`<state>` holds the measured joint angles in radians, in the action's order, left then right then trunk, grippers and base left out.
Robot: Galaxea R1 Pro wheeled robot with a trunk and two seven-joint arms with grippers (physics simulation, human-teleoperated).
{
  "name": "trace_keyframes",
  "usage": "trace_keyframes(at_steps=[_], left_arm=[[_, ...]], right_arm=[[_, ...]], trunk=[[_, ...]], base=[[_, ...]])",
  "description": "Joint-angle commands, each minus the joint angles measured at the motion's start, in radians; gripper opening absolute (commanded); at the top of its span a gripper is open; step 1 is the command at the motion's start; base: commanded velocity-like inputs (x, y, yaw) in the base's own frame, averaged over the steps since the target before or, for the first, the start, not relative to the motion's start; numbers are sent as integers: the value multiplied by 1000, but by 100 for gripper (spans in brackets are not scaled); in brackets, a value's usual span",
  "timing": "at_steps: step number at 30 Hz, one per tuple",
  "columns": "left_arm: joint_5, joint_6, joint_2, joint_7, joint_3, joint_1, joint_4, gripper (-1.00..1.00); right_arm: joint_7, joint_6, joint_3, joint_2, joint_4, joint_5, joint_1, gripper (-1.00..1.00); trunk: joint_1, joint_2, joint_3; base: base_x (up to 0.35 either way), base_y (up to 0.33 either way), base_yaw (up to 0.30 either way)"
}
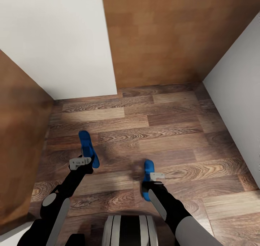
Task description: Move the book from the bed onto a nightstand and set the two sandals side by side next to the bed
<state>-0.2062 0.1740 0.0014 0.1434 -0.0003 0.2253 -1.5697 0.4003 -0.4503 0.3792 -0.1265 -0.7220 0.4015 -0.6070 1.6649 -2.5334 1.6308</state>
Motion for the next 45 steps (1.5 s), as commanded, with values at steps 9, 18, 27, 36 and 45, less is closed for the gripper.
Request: trace_keyframes(at_steps=[9,18,27,36,45], left_arm=[[-10,7,0,2,0,0,-1,-100],[-13,8,0,2,0,0,-1,-100],[-13,9,0,3,1,0,54,-100],[-13,12,3,6,0,0,84,-100],[-14,13,24,62,-51,0,94,-100]], right_arm=[[9,-2,4,1,-2,11,-1,-100],[4,64,6,1,-40,12,0,-100],[1,79,6,223,-455,20,5,-100],[-252,59,6,612,-650,281,13,-100],[-568,59,6,840,-639,435,16,-100]], trunk=[[-4,2,-34],[-8,4,-69],[-12,6,-104],[-16,8,-139],[-19,10,-162]], base=[[0,0,0],[0,0,0],[0,0,0],[0,0,0],[0,0,0]])
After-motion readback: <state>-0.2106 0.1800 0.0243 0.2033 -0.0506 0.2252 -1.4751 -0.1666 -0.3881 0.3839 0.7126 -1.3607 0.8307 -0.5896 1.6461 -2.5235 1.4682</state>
